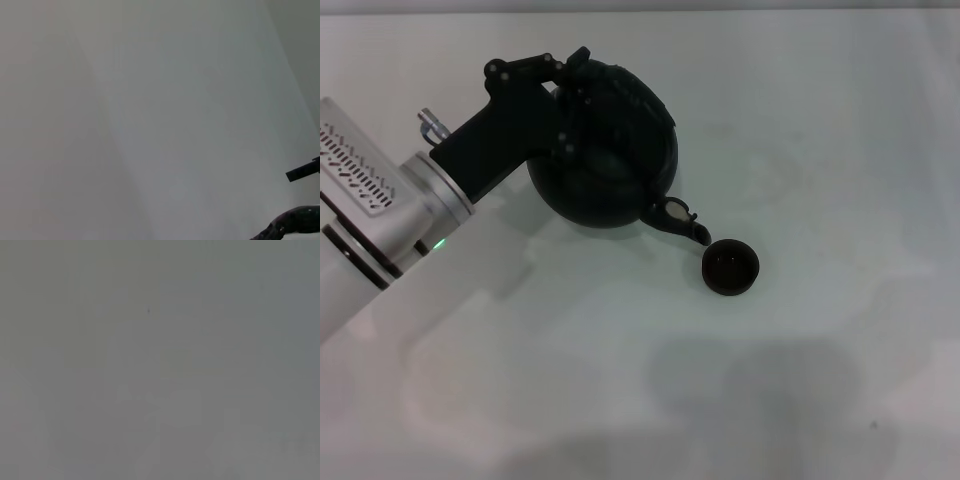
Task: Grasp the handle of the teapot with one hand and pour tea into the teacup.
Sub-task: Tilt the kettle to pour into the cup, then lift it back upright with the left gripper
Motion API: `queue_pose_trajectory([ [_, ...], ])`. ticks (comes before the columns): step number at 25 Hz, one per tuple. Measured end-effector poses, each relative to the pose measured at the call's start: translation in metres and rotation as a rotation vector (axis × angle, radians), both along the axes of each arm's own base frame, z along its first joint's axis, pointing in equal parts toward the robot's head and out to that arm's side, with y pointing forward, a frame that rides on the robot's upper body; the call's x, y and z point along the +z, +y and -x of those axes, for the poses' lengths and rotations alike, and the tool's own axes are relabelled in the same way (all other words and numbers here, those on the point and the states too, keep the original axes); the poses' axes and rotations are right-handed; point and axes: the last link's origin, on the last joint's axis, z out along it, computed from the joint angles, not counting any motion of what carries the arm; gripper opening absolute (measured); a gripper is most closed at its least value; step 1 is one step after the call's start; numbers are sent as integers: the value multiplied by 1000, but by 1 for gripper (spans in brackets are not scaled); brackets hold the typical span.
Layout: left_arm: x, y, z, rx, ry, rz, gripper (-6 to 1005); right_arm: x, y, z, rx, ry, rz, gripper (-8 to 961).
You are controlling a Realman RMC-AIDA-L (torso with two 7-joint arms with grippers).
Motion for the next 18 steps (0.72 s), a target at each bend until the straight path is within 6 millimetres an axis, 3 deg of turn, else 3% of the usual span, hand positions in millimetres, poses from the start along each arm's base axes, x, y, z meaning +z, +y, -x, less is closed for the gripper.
queue_pose_trajectory([
  [18, -5, 2, -6, -44, 62, -41, 106, 0, -1, 0, -1, 22, -6, 840],
])
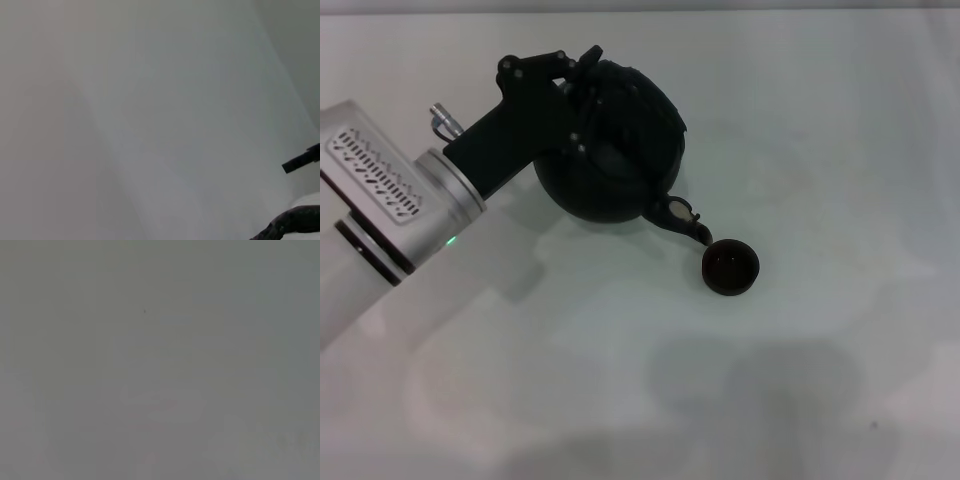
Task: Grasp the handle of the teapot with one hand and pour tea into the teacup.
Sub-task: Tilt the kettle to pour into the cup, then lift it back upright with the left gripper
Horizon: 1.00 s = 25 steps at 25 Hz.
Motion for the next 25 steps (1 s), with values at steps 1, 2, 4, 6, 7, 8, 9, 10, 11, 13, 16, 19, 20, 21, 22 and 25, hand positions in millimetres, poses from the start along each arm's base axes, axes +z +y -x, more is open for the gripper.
queue_pose_trajectory([
  [1, -1, 0, -1, -4, 7, -4, 105, 0, 0, 0, 0, 0, 0, 840],
  [2, -3, 1, -4, -15, 16, -9, 105, 0, 0, 0, 0, -1, 0, 840],
  [4, -3, 2, -5, -18, 18, -10, 105, 1, 1, 0, 0, -1, 0, 840],
  [6, -4, 3, -6, -21, 27, -11, 105, 1, 1, 0, 0, -1, 0, 840],
  [7, -5, 3, -7, -21, 32, -10, 105, 1, 1, 0, 0, -1, 0, 840],
  [8, -6, 3, -7, -23, 35, -10, 105, 1, 1, 0, 0, -2, -1, 840],
  [9, -8, 3, -9, -26, 40, -12, 105, 2, 1, 0, 1, -3, -2, 840],
  [10, -9, 3, -10, -31, 48, -16, 105, 2, 1, 0, 1, -3, -2, 840],
  [11, -10, 3, -11, -41, 60, -23, 105, 3, 2, 1, 2, -5, -4, 840],
  [13, -11, 3, -13, -60, 79, -28, 105, 4, 2, 0, 1, -5, -9, 841],
  [16, -13, 3, -15, -82, 93, -24, 104, 7, 2, -1, -4, 0, -19, 841],
  [19, -13, 4, -16, -90, 99, -27, 104, 8, 2, -1, -5, 2, -24, 841],
  [20, -13, 4, -17, -92, 100, -28, 104, 8, 3, -1, -5, 3, -25, 841],
  [21, -13, 5, -17, -94, 102, -29, 104, 8, 3, -1, -6, 4, -27, 841],
  [22, -13, 5, -17, -96, 104, -30, 104, 9, 3, -1, -6, 4, -28, 841],
  [25, -12, 7, -18, -101, 109, -33, 104, 9, 3, -1, -7, 4, -28, 841],
])
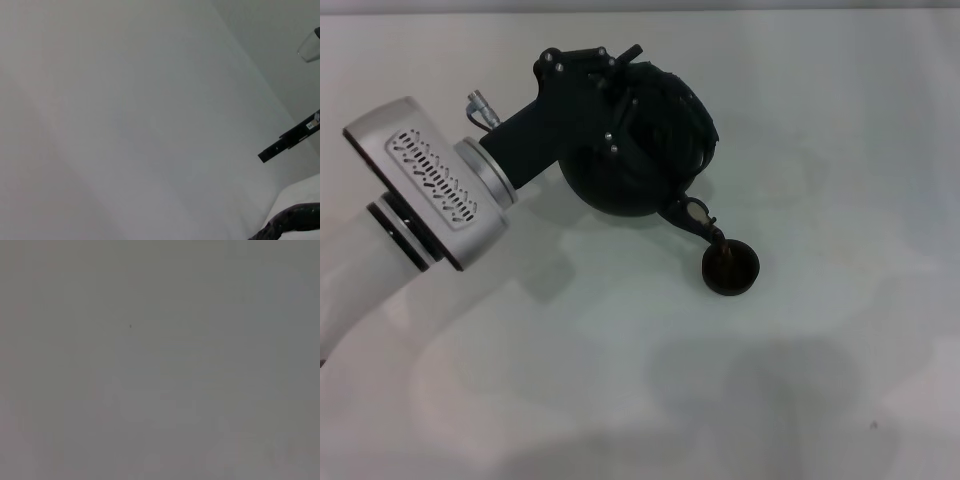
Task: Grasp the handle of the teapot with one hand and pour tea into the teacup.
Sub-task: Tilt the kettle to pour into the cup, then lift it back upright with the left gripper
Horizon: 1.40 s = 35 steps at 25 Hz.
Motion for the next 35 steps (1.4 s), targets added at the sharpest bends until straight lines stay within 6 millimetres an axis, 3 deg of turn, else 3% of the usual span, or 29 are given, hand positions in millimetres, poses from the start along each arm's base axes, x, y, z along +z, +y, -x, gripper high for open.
queue_pose_trajectory([
  [35, -6, 1, -5, 8, 7, 6, 102, 3, 1, 0, 2, -5, -5, 842],
])
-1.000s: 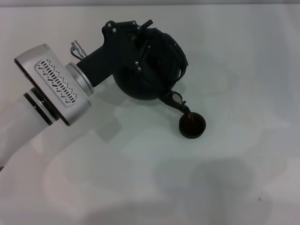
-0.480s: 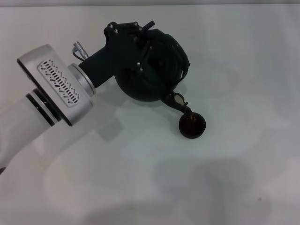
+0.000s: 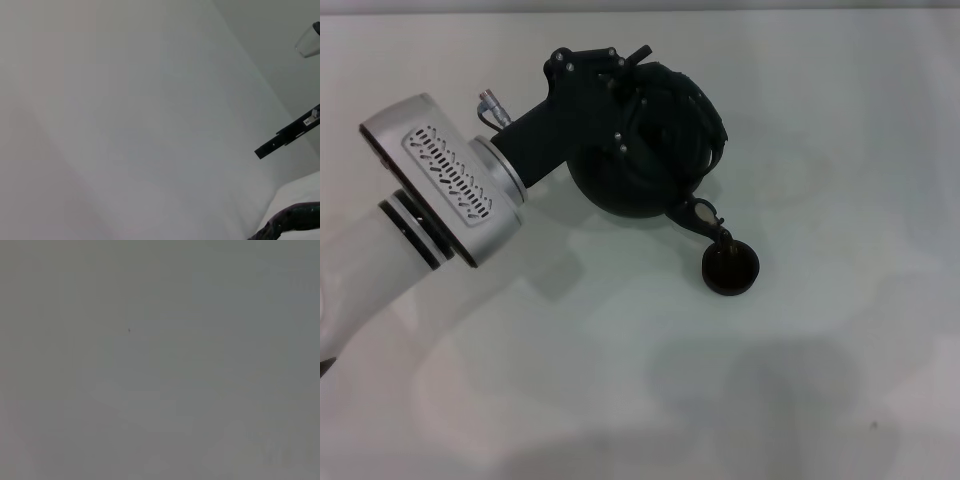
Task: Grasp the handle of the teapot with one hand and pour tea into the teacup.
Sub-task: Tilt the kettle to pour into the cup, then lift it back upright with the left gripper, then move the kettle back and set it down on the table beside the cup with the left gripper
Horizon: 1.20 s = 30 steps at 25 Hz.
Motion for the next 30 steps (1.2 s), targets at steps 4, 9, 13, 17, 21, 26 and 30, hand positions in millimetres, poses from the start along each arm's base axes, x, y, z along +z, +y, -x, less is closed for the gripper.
queue_pose_trajectory([
  [4, -1, 0, 2, 9, 9, 5, 102, 1, 0, 0, 0, -2, -2, 842],
  [9, -2, 0, 2, 11, 11, 6, 102, 3, 0, 0, 2, -6, -7, 842],
  [13, -1, 0, 2, 22, -4, 9, 102, 3, 0, 0, 2, -6, -7, 842],
  [17, -1, 0, 1, 63, -57, 40, 102, 3, -1, -1, -1, -6, -7, 842],
  [21, 1, 2, 1, 112, -119, 63, 103, 3, -2, -2, -3, -6, -7, 842],
  [26, 8, 9, 2, 228, -260, 69, 103, 3, -3, -4, -6, -6, -7, 842],
  [30, 11, 11, 6, 282, -320, 62, 103, 3, -3, -4, -7, -6, -7, 843],
])
